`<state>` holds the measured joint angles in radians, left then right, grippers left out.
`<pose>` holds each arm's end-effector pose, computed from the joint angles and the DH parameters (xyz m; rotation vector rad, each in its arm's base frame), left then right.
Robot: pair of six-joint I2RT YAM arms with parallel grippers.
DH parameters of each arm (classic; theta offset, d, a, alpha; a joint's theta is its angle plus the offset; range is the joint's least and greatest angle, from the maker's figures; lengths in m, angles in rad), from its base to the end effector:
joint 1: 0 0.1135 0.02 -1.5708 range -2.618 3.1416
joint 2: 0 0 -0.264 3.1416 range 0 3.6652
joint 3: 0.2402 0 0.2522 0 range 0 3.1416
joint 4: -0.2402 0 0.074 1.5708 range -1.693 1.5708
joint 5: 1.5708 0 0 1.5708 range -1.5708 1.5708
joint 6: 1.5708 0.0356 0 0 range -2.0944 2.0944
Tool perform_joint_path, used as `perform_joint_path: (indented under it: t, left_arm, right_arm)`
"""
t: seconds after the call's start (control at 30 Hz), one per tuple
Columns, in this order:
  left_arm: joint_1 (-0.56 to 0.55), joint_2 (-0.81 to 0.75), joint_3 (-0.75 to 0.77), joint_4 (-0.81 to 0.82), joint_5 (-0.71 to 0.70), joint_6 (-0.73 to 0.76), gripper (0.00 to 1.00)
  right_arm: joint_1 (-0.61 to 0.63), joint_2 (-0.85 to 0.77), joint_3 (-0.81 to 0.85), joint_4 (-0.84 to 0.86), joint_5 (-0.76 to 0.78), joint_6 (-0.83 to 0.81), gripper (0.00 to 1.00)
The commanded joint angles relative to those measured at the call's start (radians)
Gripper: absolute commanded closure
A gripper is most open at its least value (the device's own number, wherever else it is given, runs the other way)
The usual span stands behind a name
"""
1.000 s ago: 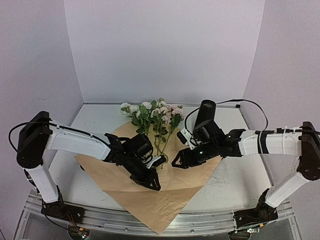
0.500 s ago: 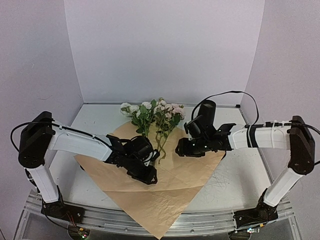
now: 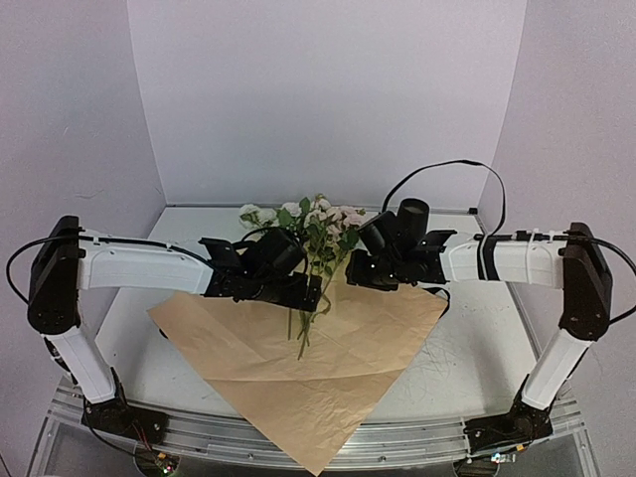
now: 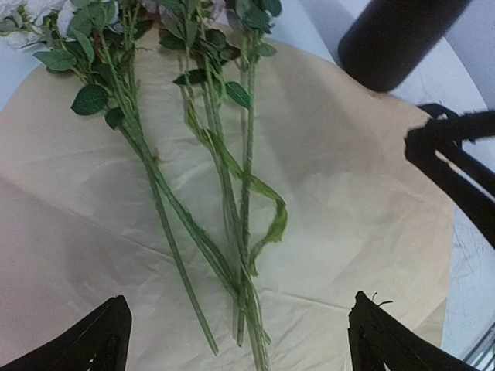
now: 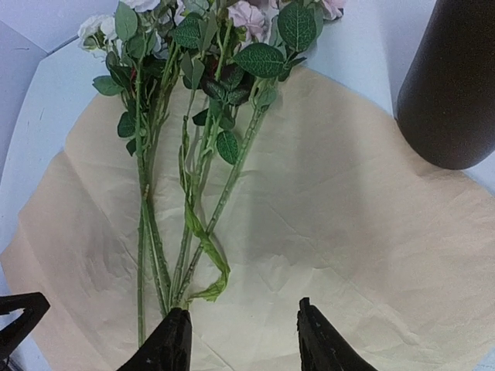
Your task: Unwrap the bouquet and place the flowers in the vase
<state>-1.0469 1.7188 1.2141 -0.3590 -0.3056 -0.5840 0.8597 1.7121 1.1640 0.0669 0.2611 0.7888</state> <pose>0.1956 -0.3172 0.2266 0.4204 2.3822 -0.3939 0.2639 0.2922 0.2483 0.0932 2.1197 0.7522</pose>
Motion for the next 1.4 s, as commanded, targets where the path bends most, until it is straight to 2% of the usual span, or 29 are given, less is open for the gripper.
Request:
perform_joint_path:
  t: [0.0, 0.2, 0.43, 0.7, 0.83, 0.97, 1.23, 1.37]
  left_arm:
    - [0.119, 0.034, 0.083, 0.015, 0.006, -0.055, 0.0]
    - [0.167, 0.061, 0.152, 0.038, -0.056, 0.002, 0.0]
    - [0.183, -0.042, 0.04, 0.209, -0.064, 0.09, 0.0]
    - [0.193, -0.123, -0.041, 0.243, -0.114, 0.115, 0.01]
    - [0.2, -0.123, -0.064, 0.274, -0.019, 0.147, 0.09]
    - [0.2, -0.042, -0.001, 0.288, 0.082, 0.176, 0.18]
    - [0.2, 0.169, 0.166, 0.274, 0.09, 0.149, 0.31]
    - [0.202, 0.28, 0.275, 0.216, 0.119, 0.126, 0.34]
  right_arm:
    - [0.001, 0.021, 0.06, -0.031, 0.078, 0.037, 0.53]
    - [0.0, 0.072, 0.122, -0.031, 0.107, 0.056, 0.57]
    - [-0.03, 0.189, 0.23, -0.033, 0.075, 0.098, 0.58]
    - [-0.081, 0.351, 0.366, -0.034, 0.013, 0.094, 0.61]
    - [-0.103, 0.371, 0.374, -0.035, -0.006, 0.084, 0.65]
    - [-0.106, 0.334, 0.338, -0.036, 0.013, 0.058, 0.66]
    - [-0.106, 0.212, 0.211, -0.033, 0.05, 0.028, 0.67]
    - [-0.106, 0.152, 0.143, 0.015, 0.001, -0.011, 0.66]
